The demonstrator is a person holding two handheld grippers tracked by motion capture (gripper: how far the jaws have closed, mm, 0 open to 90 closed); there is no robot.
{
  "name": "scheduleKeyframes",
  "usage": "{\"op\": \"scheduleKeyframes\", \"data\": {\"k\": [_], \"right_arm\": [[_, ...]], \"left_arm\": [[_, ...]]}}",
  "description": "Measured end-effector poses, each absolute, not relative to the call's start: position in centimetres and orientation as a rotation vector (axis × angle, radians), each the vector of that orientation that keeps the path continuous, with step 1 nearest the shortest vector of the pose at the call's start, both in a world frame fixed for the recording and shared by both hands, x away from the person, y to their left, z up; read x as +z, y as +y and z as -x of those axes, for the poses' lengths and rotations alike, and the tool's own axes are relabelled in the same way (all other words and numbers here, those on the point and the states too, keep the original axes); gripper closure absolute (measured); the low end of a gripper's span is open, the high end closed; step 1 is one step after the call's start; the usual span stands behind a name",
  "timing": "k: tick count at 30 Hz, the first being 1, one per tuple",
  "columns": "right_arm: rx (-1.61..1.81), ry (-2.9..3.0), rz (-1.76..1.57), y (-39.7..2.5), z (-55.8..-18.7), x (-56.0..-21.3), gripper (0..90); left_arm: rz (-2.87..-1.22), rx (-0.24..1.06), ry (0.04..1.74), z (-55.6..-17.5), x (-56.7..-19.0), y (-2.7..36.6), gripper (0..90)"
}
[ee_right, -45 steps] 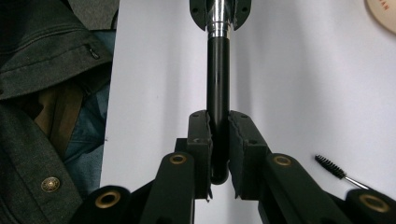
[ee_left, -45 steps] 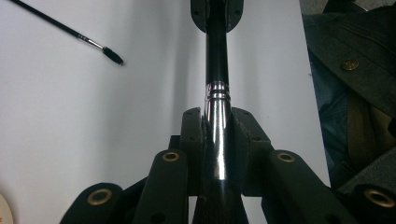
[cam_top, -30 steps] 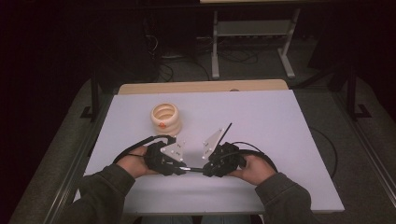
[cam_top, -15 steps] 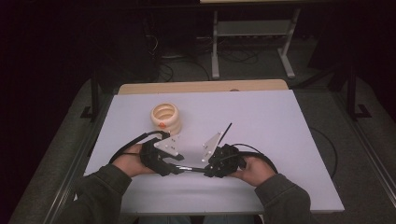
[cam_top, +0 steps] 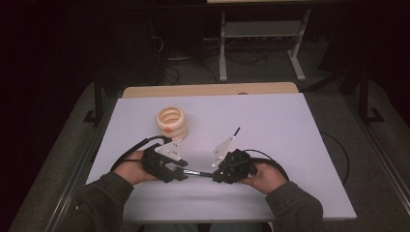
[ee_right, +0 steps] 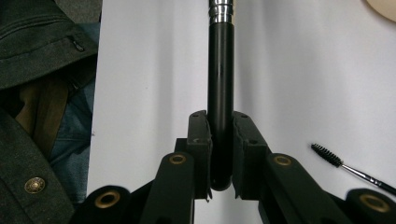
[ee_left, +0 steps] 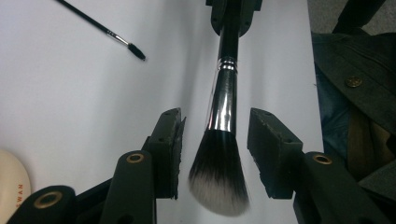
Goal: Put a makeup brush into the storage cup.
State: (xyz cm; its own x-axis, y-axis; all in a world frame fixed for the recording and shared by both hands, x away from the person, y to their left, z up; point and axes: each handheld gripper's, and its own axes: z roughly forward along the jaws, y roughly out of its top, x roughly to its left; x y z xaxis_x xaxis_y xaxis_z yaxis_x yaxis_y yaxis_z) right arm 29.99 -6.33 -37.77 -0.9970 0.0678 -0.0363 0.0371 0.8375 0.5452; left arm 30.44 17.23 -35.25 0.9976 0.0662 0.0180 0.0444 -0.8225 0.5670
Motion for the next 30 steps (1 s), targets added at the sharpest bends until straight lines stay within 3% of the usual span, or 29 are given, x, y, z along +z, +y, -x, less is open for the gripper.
{"op": "scheduleKeyframes", "data": {"k": [17, 19, 23, 30], "right_arm": [[0.895, 2.943, -0.056, -6.2, -29.7, -37.7, 78.0], [0.895, 2.945, -0.065, -6.2, -29.7, -37.7, 76.4], [0.875, 2.946, -0.089, -5.7, -29.7, -37.8, 64.6], [0.815, 2.966, -0.062, -5.1, -29.4, -38.0, 77.2]], "left_arm": [[-2.545, 0.001, 0.025, -30.3, -35.1, 17.2, 75.8], [-2.550, -0.001, 0.020, -30.3, -35.1, 17.2, 76.1], [-2.570, 0.005, 0.011, -30.1, -35.2, 17.1, 76.2], [-2.573, 0.015, 0.003, -30.0, -35.2, 16.9, 76.2]]}}
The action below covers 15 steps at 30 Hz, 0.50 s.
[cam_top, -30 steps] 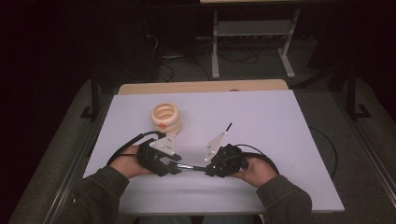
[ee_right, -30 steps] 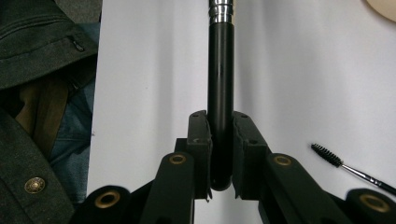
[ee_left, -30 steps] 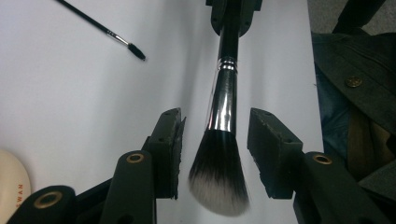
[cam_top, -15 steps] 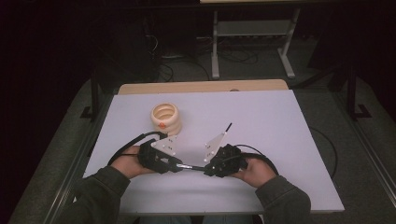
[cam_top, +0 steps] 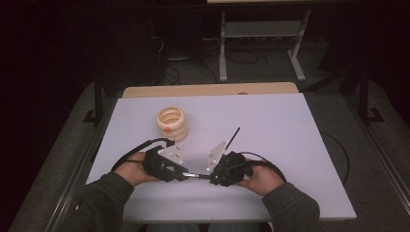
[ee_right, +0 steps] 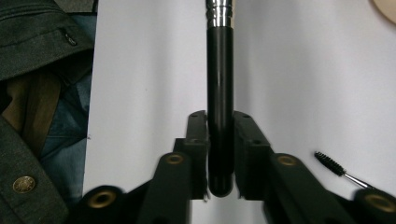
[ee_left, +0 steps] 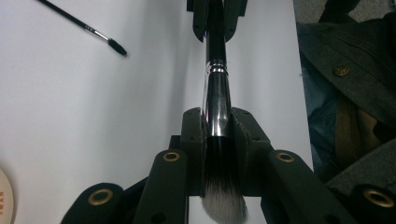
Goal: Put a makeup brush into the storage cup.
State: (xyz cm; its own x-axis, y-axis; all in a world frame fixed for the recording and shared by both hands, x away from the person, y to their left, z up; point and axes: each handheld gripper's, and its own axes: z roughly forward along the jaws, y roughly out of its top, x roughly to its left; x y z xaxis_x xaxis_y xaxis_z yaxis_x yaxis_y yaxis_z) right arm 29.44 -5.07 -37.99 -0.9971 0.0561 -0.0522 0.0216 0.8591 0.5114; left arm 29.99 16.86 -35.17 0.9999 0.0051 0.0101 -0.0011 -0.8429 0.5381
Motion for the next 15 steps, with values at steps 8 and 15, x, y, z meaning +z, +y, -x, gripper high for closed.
{"op": "scheduleKeyframes", "data": {"k": [8, 15], "right_arm": [[0.848, 2.951, -0.082, -5.5, -29.6, -38.4, 78.2], [0.965, 2.898, -0.181, -7.4, -29.3, -38.7, 78.3]], "left_arm": [[-2.506, 0.018, 0.111, -30.0, -35.5, 17.6, 58.8], [-2.420, 0.005, 0.190, -30.4, -35.6, 18.9, 52.0]]}}
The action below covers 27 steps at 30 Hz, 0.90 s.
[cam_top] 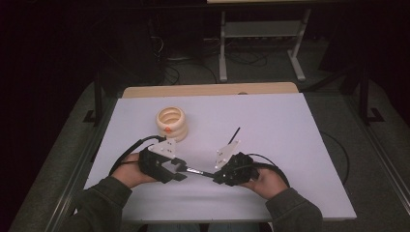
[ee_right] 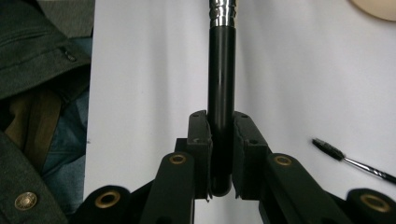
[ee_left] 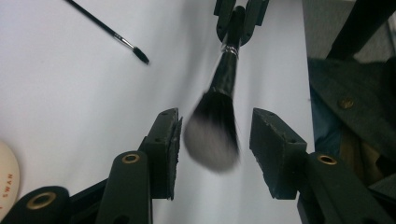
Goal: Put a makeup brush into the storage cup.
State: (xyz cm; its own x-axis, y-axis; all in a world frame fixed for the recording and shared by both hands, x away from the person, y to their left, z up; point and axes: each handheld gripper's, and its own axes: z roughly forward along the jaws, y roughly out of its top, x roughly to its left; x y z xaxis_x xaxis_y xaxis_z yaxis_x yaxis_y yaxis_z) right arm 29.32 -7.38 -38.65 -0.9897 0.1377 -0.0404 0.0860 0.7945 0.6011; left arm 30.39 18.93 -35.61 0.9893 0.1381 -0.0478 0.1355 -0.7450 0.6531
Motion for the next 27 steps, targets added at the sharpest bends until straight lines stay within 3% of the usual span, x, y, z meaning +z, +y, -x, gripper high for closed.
{"op": "scheduleKeyframes", "data": {"k": [11, 15, 19, 27], "right_arm": [[1.098, 2.836, -0.193, -7.1, -29.9, -38.4, 78.1], [1.087, 2.827, -0.159, -6.3, -29.9, -38.8, 78.1], [1.072, 2.819, -0.130, -5.7, -29.8, -39.1, 78.1], [1.000, 2.785, -0.097, -4.9, -29.4, -39.5, 77.4]], "left_arm": [[-2.349, -0.025, 0.232, -30.9, -35.5, 18.6, 52.3], [-2.350, -0.025, 0.215, -30.8, -35.3, 18.4, 57.2], [-2.360, -0.006, 0.209, -31.0, -35.2, 18.4, 68.0], [-2.380, -0.054, 0.173, -30.9, -35.3, 18.4, 76.3]]}}
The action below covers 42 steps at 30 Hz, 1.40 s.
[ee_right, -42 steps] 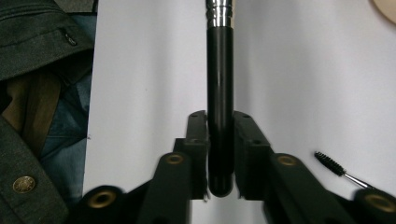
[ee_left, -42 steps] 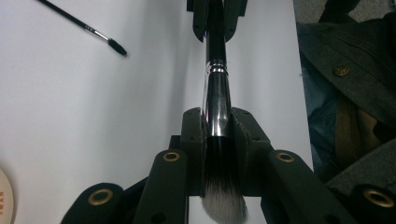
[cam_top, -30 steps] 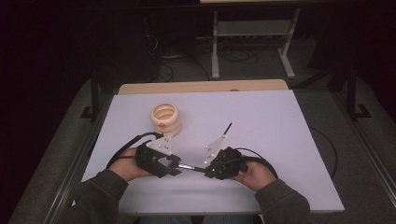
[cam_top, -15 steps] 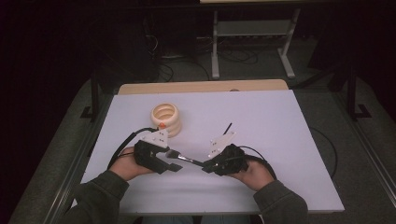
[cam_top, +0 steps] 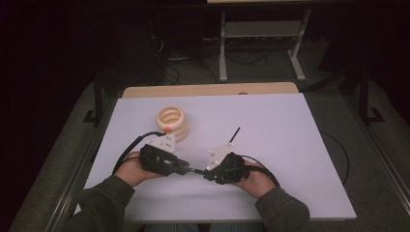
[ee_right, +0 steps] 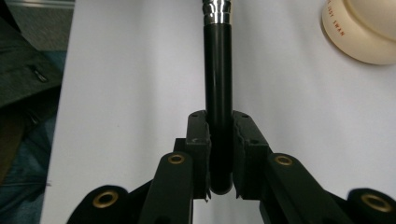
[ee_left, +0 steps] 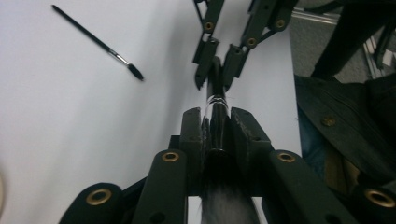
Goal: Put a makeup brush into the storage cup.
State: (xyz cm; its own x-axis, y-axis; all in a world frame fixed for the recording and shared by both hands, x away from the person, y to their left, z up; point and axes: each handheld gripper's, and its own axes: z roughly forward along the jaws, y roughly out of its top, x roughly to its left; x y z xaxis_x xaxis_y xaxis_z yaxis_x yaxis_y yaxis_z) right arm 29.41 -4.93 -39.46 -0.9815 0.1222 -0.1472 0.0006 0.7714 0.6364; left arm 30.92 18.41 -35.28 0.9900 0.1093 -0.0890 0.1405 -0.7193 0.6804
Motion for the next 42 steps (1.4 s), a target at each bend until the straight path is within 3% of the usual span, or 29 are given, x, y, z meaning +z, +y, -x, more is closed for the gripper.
{"op": "scheduleKeyframes", "data": {"k": [6, 8, 10, 21, 25, 32, 42], "right_arm": [[0.991, 2.793, -0.141, -4.7, -29.5, -39.6, 74.9], [1.005, 2.818, -0.198, -4.6, -29.8, -39.5, 65.7], [0.971, 2.817, -0.211, -4.3, -29.8, -39.5, 63.9], [0.830, 2.865, -0.133, -3.0, -29.0, -40.0, 77.7], [0.877, 2.868, -0.143, -3.4, -29.0, -40.1, 78.2], [0.991, 2.843, -0.214, -4.7, -29.3, -39.9, 78.2], [1.157, 2.757, -0.237, -4.5, -29.5, -39.3, 78.0]], "left_arm": [[-2.395, -0.043, 0.179, -30.8, -35.2, 18.4, 76.8], [-2.414, -0.037, 0.174, -30.7, -35.2, 18.3, 76.8], [-2.438, -0.028, 0.173, -30.6, -35.3, 18.1, 76.8], [-2.457, -0.023, 0.133, -30.4, -35.3, 17.6, 76.2], [-2.400, -0.032, 0.196, -30.5, -35.2, 18.3, 62.2], [-2.342, -0.034, 0.263, -30.9, -35.3, 19.1, 56.0], [-2.264, -0.046, 0.263, -31.1, -34.8, 18.5, 65.1]]}}
